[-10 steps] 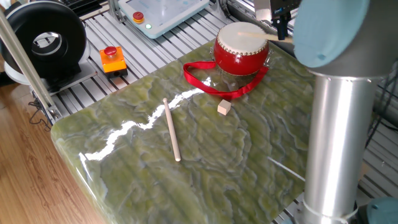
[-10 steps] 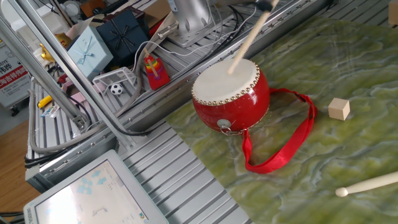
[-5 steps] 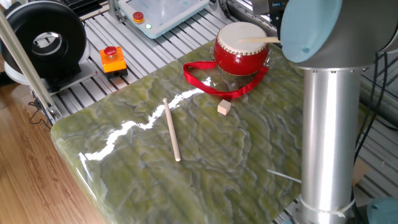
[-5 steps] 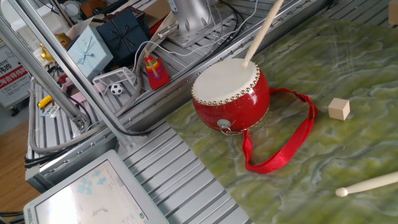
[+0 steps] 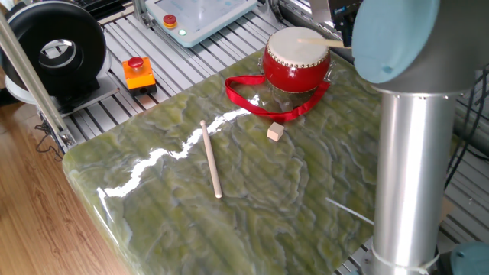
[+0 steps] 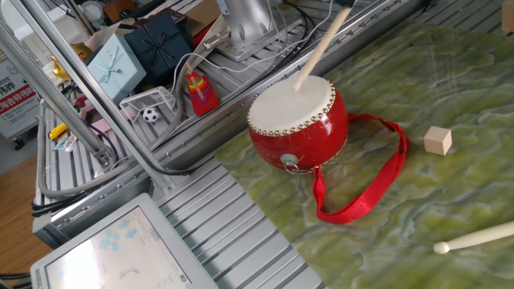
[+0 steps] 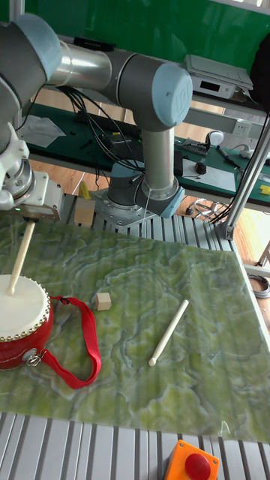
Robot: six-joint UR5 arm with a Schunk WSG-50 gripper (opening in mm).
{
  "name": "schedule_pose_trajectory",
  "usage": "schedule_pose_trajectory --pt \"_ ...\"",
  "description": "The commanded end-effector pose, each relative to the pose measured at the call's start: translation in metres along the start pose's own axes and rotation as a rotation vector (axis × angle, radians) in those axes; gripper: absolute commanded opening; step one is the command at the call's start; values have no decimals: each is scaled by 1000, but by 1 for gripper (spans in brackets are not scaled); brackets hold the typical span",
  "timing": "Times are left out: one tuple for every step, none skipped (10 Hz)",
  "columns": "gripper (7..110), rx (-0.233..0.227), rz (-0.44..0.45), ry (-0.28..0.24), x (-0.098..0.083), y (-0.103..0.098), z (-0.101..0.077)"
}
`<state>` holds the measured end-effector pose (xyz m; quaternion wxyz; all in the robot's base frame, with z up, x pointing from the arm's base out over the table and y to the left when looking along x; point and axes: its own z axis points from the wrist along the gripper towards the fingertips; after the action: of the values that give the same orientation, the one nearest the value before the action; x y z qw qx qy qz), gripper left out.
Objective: Play the drum
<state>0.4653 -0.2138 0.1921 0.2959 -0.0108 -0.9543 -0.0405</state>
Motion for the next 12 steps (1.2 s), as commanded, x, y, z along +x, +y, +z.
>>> schedule_pose_trajectory --pt "7 42 4 -124 -26 -6 -8" --pt "7 51 -10 -209 -45 -6 -15" --pt "7 69 -31 -348 -73 -3 -28" --pt "7 62 -57 -462 -91 14 -40" --pt "7 25 -62 -501 -92 40 -46" --pt "7 12 -71 -528 -91 63 -51" --pt "7 -6 -80 -539 -89 90 -53" --pt "7 13 -73 -539 -95 107 -48" --pt "7 18 -58 -538 -103 121 -41" --pt "7 36 -31 -543 -109 132 -34" --pt "7 49 -4 -553 -114 143 -31" --pt "7 87 -1 -562 -117 144 -34"
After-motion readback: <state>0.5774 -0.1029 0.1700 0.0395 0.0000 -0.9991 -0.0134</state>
